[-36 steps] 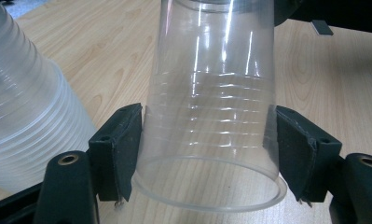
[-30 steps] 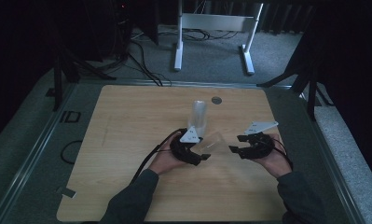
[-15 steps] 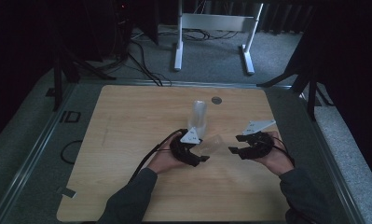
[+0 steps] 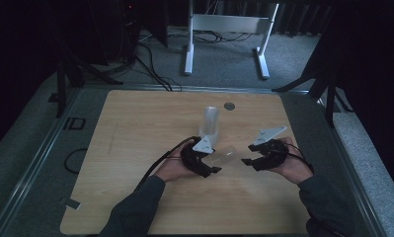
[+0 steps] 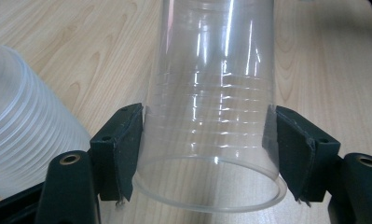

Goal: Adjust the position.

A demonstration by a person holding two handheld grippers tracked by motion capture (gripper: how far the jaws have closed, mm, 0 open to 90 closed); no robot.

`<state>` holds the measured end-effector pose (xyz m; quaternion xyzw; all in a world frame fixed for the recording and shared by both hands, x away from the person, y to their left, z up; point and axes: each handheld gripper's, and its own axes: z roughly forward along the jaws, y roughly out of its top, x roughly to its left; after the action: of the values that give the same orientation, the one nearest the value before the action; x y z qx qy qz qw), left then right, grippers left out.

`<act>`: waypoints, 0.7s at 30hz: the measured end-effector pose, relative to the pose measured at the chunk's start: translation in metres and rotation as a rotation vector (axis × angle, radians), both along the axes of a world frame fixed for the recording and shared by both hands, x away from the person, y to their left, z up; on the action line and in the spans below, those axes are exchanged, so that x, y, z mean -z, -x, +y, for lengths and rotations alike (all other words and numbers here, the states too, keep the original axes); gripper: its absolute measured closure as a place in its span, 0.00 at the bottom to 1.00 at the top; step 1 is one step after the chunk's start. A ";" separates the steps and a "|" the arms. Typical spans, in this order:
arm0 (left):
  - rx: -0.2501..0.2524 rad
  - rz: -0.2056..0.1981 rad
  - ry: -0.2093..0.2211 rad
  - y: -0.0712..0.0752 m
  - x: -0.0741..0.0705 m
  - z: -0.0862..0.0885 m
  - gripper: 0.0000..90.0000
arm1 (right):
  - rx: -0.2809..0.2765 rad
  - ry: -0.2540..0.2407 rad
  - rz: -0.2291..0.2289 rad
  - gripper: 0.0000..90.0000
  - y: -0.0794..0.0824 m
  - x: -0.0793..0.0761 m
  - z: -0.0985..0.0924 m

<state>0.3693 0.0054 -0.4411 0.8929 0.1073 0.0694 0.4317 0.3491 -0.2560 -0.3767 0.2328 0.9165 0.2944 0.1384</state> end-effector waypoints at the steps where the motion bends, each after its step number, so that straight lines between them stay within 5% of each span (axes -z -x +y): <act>1: 0.000 0.000 -0.002 0.000 0.000 0.001 0.33 | -0.005 0.007 0.000 0.47 0.000 0.000 0.001; 21: 0.056 -0.001 -0.095 0.000 -0.001 0.001 0.34 | -0.086 0.098 0.024 0.46 0.000 -0.006 0.012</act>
<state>0.3691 0.0060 -0.4405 0.9151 0.0786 0.0630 0.3905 0.3486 -0.2443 -0.3708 0.1896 0.9406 0.2520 0.1256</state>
